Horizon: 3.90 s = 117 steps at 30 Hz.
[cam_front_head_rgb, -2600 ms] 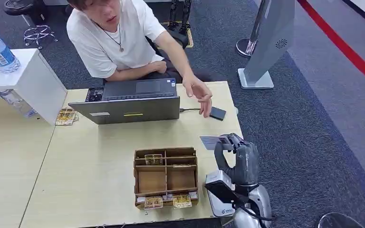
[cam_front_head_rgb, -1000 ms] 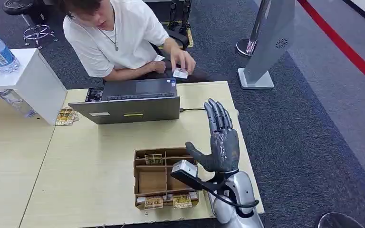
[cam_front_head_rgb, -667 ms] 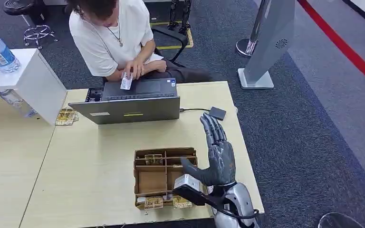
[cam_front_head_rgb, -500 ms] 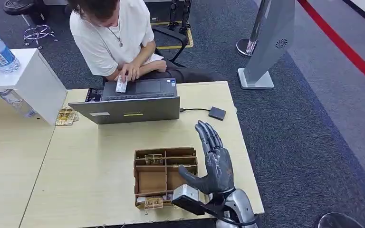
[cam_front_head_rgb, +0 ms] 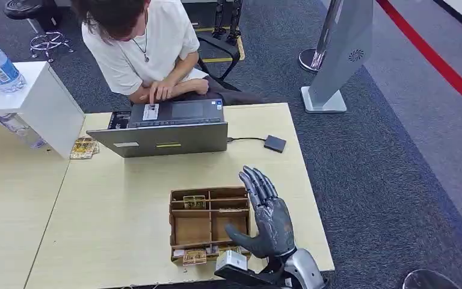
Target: Pass the card to the sensor for recognition and then transmit it.
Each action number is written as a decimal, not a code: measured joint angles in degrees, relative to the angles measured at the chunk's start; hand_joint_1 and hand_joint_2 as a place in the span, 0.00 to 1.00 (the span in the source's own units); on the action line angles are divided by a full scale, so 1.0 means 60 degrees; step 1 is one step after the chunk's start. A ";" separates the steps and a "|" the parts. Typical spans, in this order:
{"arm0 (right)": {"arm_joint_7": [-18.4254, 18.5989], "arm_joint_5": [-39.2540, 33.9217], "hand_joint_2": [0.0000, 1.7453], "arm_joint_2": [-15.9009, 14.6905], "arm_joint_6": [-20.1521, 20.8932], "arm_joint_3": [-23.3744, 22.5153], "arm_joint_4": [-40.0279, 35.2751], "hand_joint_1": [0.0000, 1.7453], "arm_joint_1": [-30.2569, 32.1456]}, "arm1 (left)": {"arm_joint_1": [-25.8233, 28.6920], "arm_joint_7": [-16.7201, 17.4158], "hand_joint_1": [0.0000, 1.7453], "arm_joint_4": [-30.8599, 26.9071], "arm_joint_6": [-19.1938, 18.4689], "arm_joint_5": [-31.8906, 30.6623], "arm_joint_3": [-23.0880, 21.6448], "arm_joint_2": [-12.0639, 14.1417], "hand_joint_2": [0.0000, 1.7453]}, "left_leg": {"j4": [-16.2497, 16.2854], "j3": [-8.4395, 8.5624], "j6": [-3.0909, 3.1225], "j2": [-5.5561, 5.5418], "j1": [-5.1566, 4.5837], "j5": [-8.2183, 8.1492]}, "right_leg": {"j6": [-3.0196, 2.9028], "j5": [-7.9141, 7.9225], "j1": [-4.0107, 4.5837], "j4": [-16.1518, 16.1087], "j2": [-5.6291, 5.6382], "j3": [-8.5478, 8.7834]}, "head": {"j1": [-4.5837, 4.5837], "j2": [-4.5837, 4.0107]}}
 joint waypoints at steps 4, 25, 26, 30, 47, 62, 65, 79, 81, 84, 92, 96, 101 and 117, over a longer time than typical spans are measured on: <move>0.0218 0.0491 1.00 -0.0047 -0.0076 0.0080 0.0124 0.00 -0.0001 | 0.0000 0.0004 0.00 0.0000 -0.0015 -0.0088 0.0007 0.0000 0.00 | 0.0000 0.0000 0.0000 0.0000 0.0000 0.0000 | 0.0000 0.0000 0.0000 0.0000 0.0000 0.0000 | 0.0000 0.0000; 0.0958 0.2277 1.00 -0.0080 -0.0084 0.0222 0.0896 0.00 -0.0170 | -0.0002 0.0022 0.00 0.0000 -0.0051 -0.0252 0.0077 -0.0040 0.00 | 0.0000 0.0000 0.0000 0.0000 0.0000 0.0000 | 0.0000 0.0000 0.0000 0.0000 0.0000 0.0000 | 0.0000 0.0000; 0.0962 0.2280 1.00 -0.0080 -0.0087 0.0222 0.0925 0.00 -0.0176 | -0.0001 0.0022 0.00 0.0000 -0.0051 -0.0252 0.0077 -0.0044 0.00 | 0.0000 0.0000 0.0000 0.0000 0.0000 0.0000 | 0.0000 0.0000 0.0000 0.0000 0.0000 0.0000 | 0.0000 0.0000; 0.0962 0.2284 1.00 -0.0080 -0.0087 0.0222 0.1013 0.00 -0.0205 | -0.0002 0.0022 0.00 0.0000 -0.0051 -0.0252 0.0080 -0.0044 0.00 | 0.0000 0.0000 0.0000 0.0000 0.0000 0.0000 | 0.0000 0.0000 0.0000 0.0000 0.0000 0.0000 | -0.0004 0.0000; 0.1268 0.2677 1.00 -0.0080 -0.0087 0.0222 0.1530 0.00 -0.0438 | -0.0003 0.0022 0.00 0.0000 -0.0142 -0.0335 0.0084 -0.0044 0.00 | 0.0000 0.0000 0.0000 0.0000 0.0000 0.0000 | 0.0000 0.0000 0.0000 0.0000 0.0000 0.0001 | 0.0000 0.0000; 0.1271 0.2685 1.00 -0.0076 -0.0091 0.0222 0.1676 0.03 -0.0502 | -0.0003 0.0022 0.00 0.0000 -0.0157 -0.0354 0.0084 -0.0044 0.00 | 0.0000 0.0000 0.0000 0.0000 0.0000 0.0000 | 0.0000 0.0000 0.0000 0.0000 0.0000 0.0001 | 0.0000 0.0000; 0.1333 0.2739 1.00 -0.0076 -0.0091 0.0222 0.1698 0.07 -0.0509 | -0.0003 0.0022 0.00 0.0000 -0.0171 -0.0379 0.0084 -0.0044 0.00 | 0.0000 0.0000 0.0000 0.0000 0.0000 0.0000 | 0.0000 0.0000 0.0000 0.0000 0.0000 0.0001 | 0.0000 0.0000; 0.1497 0.2885 1.00 -0.0076 -0.0091 0.0222 0.1949 0.39 -0.0670 | -0.0004 0.0022 0.00 0.0000 -0.0219 -0.0430 0.0087 -0.0044 0.00 | 0.0000 0.0000 0.0000 0.0000 0.0000 0.0000 | 0.0000 0.0000 0.0000 0.0000 0.0000 0.0001 | 0.0000 0.0000; 0.1497 0.2896 1.00 -0.0076 -0.0091 0.0222 0.1956 0.67 -0.0675 | -0.0003 0.0022 0.00 0.0000 -0.0219 -0.0430 0.0087 -0.0044 0.00 | 0.0000 0.0000 0.0000 0.0000 0.0000 0.0000 | 0.0000 0.0000 0.0000 0.0000 0.0000 0.0001 | 0.0000 0.0000; 0.1530 0.2914 1.00 -0.0076 -0.0091 0.0222 0.1993 0.52 -0.0701 | -0.0004 0.0022 0.00 0.0000 -0.0222 -0.0434 0.0087 -0.0044 0.00 | 0.0000 0.0000 0.0000 0.0000 0.0000 0.0000 | 0.0000 0.0000 0.0000 0.0000 0.0000 0.0001 | 0.0000 0.0000; 0.1665 0.2961 1.00 -0.0076 -0.0091 0.0222 0.2087 0.50 -0.0748 | -0.0003 0.0022 0.00 0.0000 -0.0226 -0.0456 0.0087 -0.0044 0.00 | 0.0000 0.0000 0.0000 0.0000 0.0000 0.0001 | 0.0000 0.0001 0.0000 0.0000 0.0000 0.0001 | 0.0000 0.0000; 0.1668 0.2994 1.00 -0.0076 -0.0091 0.0222 0.2116 0.54 -0.0771 | -0.0004 0.0022 0.00 0.0000 -0.0230 -0.0459 0.0087 -0.0044 0.00 | 0.0000 0.0000 0.0000 0.0000 0.0000 0.0000 | 0.0001 0.0001 0.0000 0.0000 0.0000 0.0001 | 0.0000 0.0000; 0.1668 0.2994 1.00 -0.0076 -0.0091 0.0222 0.2124 0.57 -0.0779 | -0.0004 0.0022 0.00 0.0000 -0.0237 -0.0463 0.0087 -0.0044 0.00 | 0.0000 0.0000 0.0000 0.0000 0.0000 0.0000 | 0.0001 0.0001 0.0000 0.0000 0.0000 0.0001 | 0.0000 0.0000; 0.1697 0.2983 1.00 -0.0040 -0.0109 0.0229 0.2448 0.88 -0.1013 | -0.0007 0.0022 0.00 0.0000 -0.0324 -0.0492 0.0087 -0.0044 0.00 | 0.0000 0.0000 0.0000 0.0000 0.0000 0.0000 | 0.0001 0.0001 0.0000 0.0000 0.0000 0.0001 | 0.0000 0.0000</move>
